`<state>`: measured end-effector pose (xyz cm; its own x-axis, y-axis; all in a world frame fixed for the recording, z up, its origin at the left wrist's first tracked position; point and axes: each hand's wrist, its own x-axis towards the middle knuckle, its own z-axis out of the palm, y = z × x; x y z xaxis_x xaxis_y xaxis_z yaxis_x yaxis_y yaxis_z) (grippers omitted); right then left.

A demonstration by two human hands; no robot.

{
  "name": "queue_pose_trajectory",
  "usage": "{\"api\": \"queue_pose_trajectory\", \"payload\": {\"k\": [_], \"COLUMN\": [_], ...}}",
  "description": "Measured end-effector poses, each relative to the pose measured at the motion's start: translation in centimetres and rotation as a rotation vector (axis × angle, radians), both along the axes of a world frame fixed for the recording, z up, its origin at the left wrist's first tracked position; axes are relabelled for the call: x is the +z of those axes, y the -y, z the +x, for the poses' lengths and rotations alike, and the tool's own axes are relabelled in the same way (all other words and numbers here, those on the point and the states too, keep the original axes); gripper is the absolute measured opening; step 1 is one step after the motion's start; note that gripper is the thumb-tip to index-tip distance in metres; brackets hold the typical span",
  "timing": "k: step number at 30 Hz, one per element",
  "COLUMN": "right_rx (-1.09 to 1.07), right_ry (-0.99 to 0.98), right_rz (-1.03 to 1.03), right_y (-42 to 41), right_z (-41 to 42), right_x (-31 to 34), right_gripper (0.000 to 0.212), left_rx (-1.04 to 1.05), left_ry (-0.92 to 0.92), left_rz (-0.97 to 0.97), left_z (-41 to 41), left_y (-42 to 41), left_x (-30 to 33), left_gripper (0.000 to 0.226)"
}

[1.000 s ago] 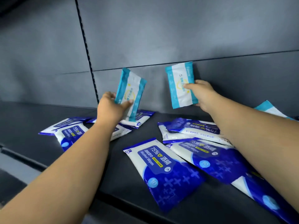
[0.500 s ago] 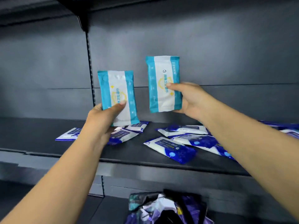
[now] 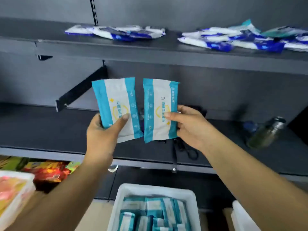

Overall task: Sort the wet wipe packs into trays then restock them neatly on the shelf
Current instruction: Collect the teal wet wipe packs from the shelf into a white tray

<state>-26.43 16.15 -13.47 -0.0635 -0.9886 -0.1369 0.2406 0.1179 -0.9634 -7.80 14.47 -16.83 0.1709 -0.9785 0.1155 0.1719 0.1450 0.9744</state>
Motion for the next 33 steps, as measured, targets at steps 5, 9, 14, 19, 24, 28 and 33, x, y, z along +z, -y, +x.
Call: {"api": "queue_pose_trajectory", "payload": {"k": [5,9,14,19,24,28,33], "right_rx": [0.022,0.010,-0.056,-0.089,-0.045,-0.020,0.118], "right_ry": [0.053,0.030,-0.103,-0.189,-0.356,-0.530,-0.774], "right_rz": [0.311,0.549,0.798,0.943,0.919,0.842,0.812], "right_y": [-1.3,-2.8,-4.3,-4.5,-3.3,-2.9,-2.7], "right_z": [2.0,2.8,3.6,4.1,4.5,4.7,3.8], "right_x": [-15.1,-27.0,-39.6,-48.0,-52.3,-54.4,-53.6], "right_gripper": [0.019,0.017,0.015,0.018,0.006,0.006,0.022], "left_rx": [0.066,0.049,-0.042,-0.133,-0.178,-0.204,-0.218], "left_ry": [0.064,0.251,0.606,0.785,0.887,1.016,1.156], "left_rz": [0.255,0.462,0.681,0.768,0.749,0.719,0.700], "left_z": [2.4,4.7,5.7,4.8,2.5,1.8,2.2], "left_y": [-2.3,-4.9,-6.4,-4.6,-1.8,-1.0,-1.5], "left_x": [-12.4,-23.1,-34.7,-43.9,-49.6,-52.2,-50.9], "left_gripper": [0.012,0.021,0.016,0.020,0.014,0.031,0.045]}}
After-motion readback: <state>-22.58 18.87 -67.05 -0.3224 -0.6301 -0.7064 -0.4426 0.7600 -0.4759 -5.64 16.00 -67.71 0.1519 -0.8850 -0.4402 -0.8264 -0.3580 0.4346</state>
